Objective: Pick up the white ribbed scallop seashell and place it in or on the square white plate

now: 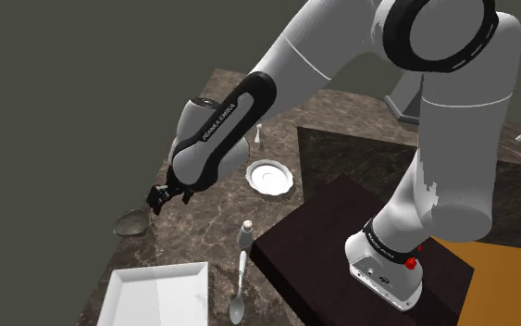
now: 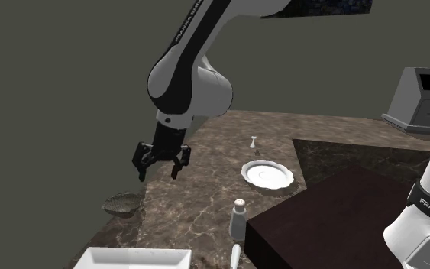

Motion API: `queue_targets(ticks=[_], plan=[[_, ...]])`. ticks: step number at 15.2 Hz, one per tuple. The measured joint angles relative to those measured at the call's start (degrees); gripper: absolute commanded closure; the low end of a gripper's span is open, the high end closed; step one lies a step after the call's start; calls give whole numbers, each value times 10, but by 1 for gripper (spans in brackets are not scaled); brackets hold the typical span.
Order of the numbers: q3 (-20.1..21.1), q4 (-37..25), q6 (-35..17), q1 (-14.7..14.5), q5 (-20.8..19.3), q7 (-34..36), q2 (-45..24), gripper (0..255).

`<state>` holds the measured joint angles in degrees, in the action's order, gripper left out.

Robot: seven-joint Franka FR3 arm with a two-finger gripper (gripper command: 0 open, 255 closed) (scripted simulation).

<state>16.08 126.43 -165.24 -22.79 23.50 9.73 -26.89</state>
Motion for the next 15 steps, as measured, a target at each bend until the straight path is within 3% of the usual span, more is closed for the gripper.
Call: queue_targets(ticks=[6, 15], plan=[[-14, -103, -24, -40, -21, 14, -106, 0], [-20, -146, -44, -56, -26, 17, -165, 0]])
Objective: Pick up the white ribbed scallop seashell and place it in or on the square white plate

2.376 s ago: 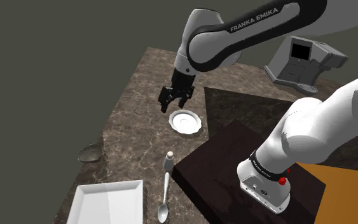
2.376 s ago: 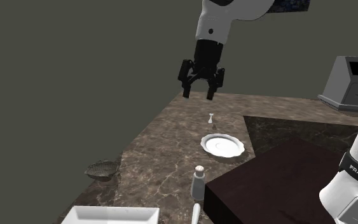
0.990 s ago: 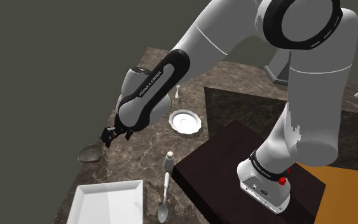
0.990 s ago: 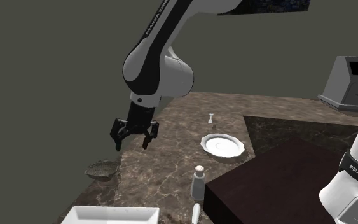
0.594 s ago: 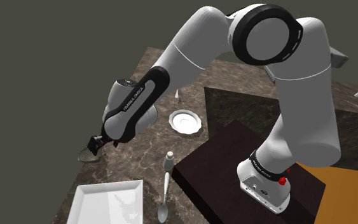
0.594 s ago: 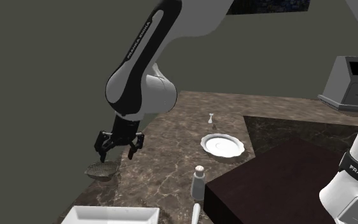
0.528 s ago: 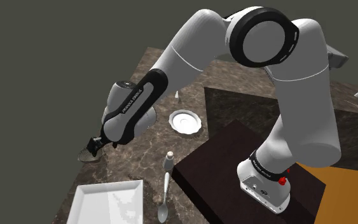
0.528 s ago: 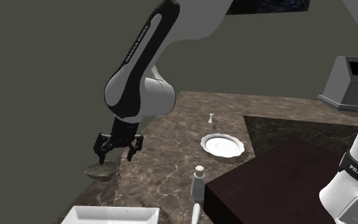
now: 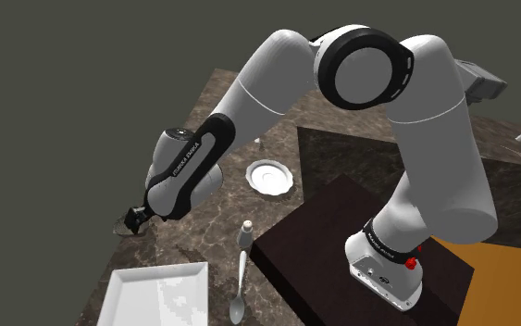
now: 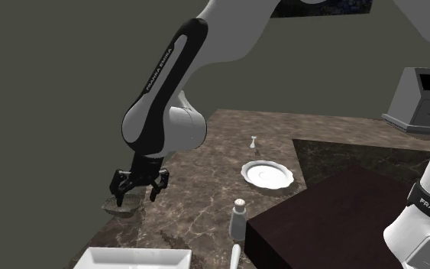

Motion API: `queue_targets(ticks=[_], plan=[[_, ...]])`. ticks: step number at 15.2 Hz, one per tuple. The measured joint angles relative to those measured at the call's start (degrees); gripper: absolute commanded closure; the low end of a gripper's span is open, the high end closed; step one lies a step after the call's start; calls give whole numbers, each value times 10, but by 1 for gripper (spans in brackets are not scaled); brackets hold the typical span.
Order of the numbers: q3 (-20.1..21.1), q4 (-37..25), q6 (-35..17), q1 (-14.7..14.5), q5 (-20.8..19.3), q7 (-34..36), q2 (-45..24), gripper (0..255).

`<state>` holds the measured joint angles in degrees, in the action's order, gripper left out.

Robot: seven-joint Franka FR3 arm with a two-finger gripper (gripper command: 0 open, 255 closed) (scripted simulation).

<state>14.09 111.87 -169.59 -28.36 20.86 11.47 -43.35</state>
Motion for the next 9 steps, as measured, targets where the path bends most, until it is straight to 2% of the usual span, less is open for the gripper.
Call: queue_targets(ticks=[4, 5, 9], plan=[[0, -1, 0, 0, 0, 0, -1, 0], [0, -1, 0, 0, 0, 0, -1, 255], [0, -1, 0, 0, 0, 0, -1, 255]])
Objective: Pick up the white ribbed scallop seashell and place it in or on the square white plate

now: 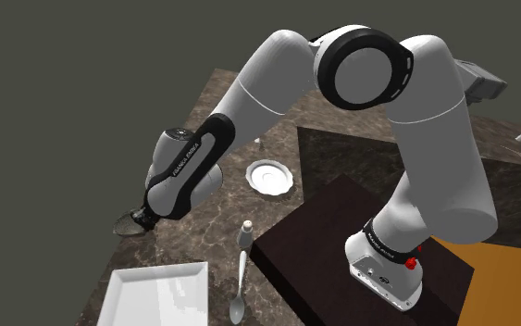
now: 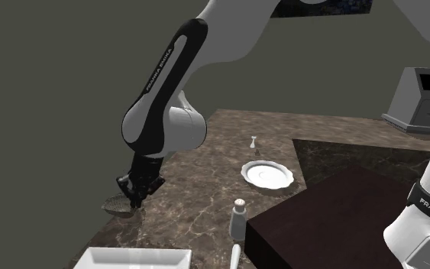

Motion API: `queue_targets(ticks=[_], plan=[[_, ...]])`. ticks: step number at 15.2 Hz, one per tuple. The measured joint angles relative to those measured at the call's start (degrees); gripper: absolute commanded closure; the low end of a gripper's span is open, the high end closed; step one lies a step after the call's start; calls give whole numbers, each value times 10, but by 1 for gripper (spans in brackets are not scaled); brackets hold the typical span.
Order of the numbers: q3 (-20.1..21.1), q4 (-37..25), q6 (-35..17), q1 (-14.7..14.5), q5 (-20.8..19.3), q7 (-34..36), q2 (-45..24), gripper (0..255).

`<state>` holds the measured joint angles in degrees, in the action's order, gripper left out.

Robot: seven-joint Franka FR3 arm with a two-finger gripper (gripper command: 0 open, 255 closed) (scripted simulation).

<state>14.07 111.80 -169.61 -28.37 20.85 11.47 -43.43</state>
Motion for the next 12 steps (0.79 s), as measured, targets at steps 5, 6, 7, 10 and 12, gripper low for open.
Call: queue_targets(ticks=[5, 6, 7, 10, 12], plan=[[0, 0, 0, 0, 0, 0, 0, 255], [0, 0, 0, 0, 0, 0, 0, 0], [0, 0, 0, 0, 0, 0, 0, 0], [-100, -35, 12, -112, -108, -35, -1, 0], [-183, -46, -1, -209, -207, -70, -7, 0]])
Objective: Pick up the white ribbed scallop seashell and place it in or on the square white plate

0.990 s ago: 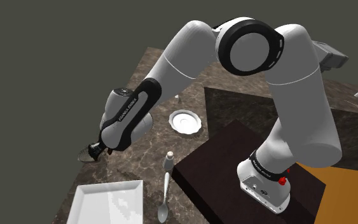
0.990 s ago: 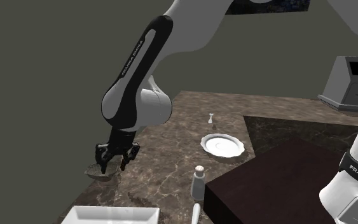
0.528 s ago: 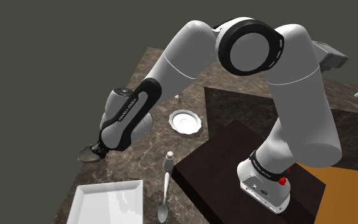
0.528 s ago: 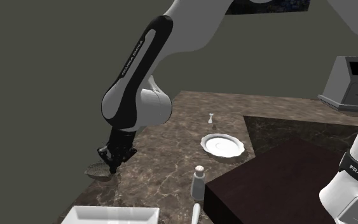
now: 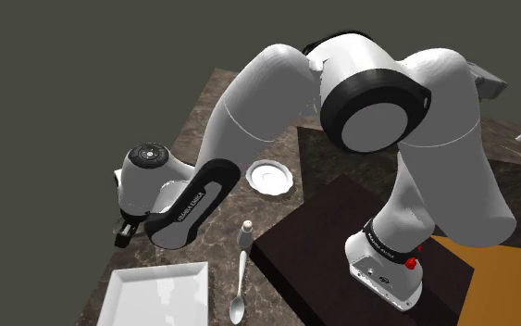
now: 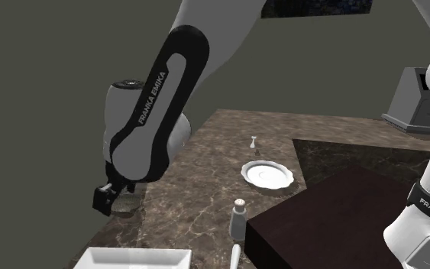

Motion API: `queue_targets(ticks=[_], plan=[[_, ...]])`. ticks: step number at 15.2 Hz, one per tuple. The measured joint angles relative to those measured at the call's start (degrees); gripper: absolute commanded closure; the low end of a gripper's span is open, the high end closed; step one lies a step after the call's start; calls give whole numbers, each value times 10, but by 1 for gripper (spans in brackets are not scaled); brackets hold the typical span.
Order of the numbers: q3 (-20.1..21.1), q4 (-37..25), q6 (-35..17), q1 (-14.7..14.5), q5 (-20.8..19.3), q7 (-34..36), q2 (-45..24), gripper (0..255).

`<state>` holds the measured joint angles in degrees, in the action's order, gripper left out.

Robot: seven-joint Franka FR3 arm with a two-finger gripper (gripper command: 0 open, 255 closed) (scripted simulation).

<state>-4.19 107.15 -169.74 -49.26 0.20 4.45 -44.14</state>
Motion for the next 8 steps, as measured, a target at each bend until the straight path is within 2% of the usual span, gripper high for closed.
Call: queue_targets(ticks=[1, 3, 8], plan=[[-22, -9, -1, -28, -27, -9, -6, 0], [-38, -28, -5, -45, -46, -18, -24, 0], [-40, -66, -9, -43, -51, -23, -65, 0]])
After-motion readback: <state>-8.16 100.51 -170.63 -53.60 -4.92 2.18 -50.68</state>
